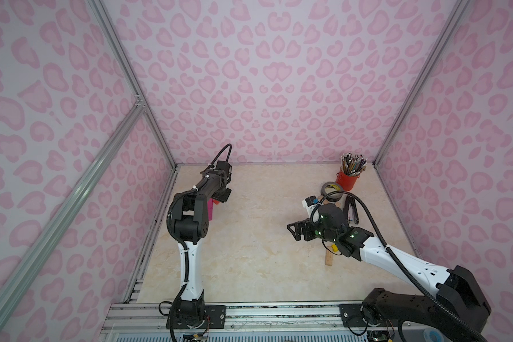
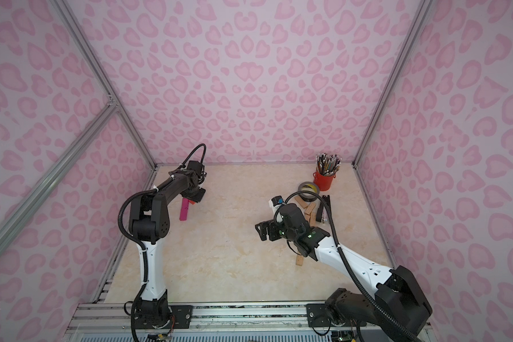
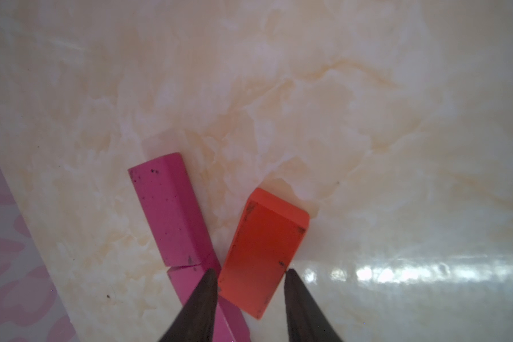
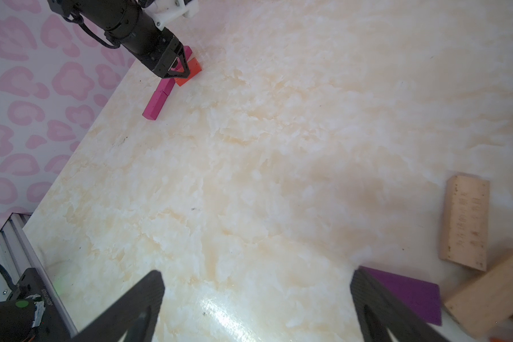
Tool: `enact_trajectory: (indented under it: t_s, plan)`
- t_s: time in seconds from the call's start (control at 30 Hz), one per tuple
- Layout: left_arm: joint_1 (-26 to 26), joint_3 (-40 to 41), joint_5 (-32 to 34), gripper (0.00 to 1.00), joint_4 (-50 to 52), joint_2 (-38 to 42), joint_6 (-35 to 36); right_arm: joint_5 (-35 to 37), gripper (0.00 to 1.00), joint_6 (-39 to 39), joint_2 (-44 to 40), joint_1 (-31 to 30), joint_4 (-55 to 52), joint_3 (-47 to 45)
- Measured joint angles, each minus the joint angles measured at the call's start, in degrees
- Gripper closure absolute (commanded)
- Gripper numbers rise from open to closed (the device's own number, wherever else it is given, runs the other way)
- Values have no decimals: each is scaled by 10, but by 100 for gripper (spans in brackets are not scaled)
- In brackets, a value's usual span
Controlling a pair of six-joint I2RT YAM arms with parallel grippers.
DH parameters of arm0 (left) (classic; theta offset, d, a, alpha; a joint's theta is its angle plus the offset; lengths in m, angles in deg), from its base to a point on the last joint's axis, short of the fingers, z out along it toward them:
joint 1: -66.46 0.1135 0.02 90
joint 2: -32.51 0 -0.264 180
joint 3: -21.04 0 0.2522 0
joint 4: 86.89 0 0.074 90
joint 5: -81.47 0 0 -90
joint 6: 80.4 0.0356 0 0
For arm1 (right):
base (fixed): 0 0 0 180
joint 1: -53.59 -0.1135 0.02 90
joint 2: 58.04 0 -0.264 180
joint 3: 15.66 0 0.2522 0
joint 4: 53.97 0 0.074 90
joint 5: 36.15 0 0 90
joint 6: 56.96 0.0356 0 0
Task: Assemble the letter k with building blocks
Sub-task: Assemble the building block at the center of the board, then pick up the building block from the center of the board.
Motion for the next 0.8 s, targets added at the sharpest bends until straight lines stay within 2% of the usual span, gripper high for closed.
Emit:
enact_trajectory:
  t_s: [0.2,0.4,0.53,0.63,0.7,0.8]
  plan:
    - [-2,7,-33,43,-5,27,-9,3,0,2,-2,0,2,0]
    - [-19,55,-98,36,-49,139,-49,58,0,23,-15,23,-13,-2]
    - [-40,131,-143,34,-103,245,-94,89,2,47,-10,62,-63,12]
    - [-58,204,-191,32,-158,334,-128,119,8,71,6,79,-113,29]
    - [-66,255,-235,31,-195,388,-142,136,15,100,28,82,-152,44]
    - [-82,322,-293,25,-233,454,-149,168,19,172,80,83,-204,67]
